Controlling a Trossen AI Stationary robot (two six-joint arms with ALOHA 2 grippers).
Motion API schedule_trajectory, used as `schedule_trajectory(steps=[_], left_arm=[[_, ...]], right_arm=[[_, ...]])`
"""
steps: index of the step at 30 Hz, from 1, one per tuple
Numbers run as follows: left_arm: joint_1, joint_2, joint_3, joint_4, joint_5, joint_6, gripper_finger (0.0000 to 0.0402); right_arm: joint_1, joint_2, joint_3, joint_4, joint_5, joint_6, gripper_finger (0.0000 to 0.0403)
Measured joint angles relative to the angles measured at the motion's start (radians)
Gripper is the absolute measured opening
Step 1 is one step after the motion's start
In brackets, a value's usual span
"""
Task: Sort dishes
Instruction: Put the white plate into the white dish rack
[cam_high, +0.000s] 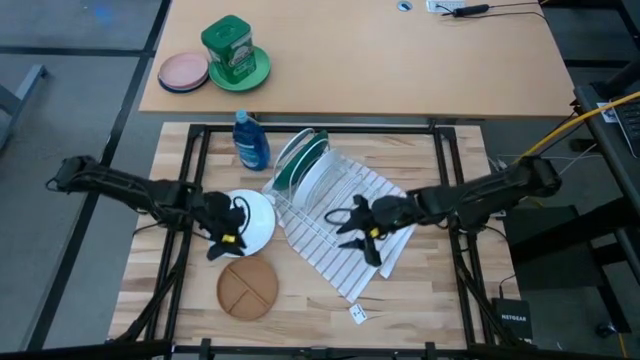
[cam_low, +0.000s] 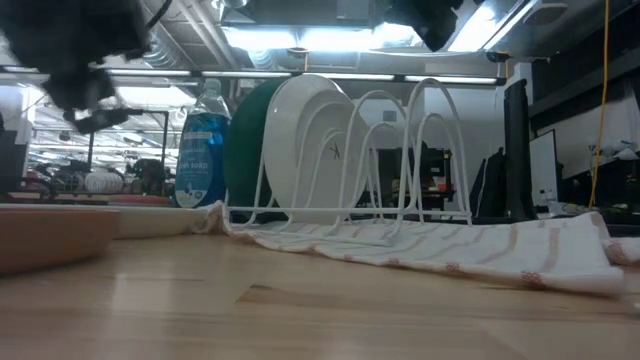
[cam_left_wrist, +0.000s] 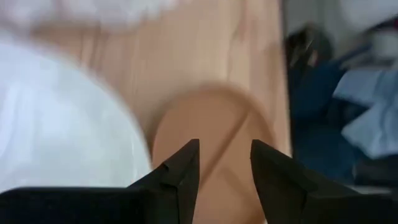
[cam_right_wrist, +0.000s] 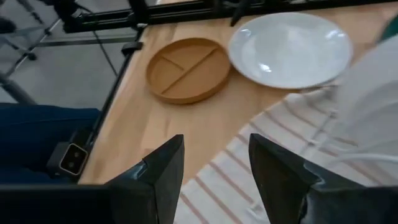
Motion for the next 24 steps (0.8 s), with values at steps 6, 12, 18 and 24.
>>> schedule_trajectory(steps=[6,12,18,24], left_arm=[[-0.086,0.0,0.0,-0.235,0.0,-0.067,0.0131],[-0.151,0.0,0.0,-0.349,-0.002,-0.074,0.0131],[-0.222,0.0,0.0,-0.434,-0.121,-0.025,0.0131],[-0.267,0.002,0.0,-0.437,-0.302,0.048,0.0131]], right_arm=[[0.027,0.103,0.0,0.105,-0.004,-0.001,0.0183],[0.023,0.194,0.0,0.211,-0.007,-0.001,0.0183],[0.023,0.251,0.0,0.277,-0.008,-0.001,0.0183],[0.024,0.264,0.0,0.278,-0.006,-0.001,0.0183]])
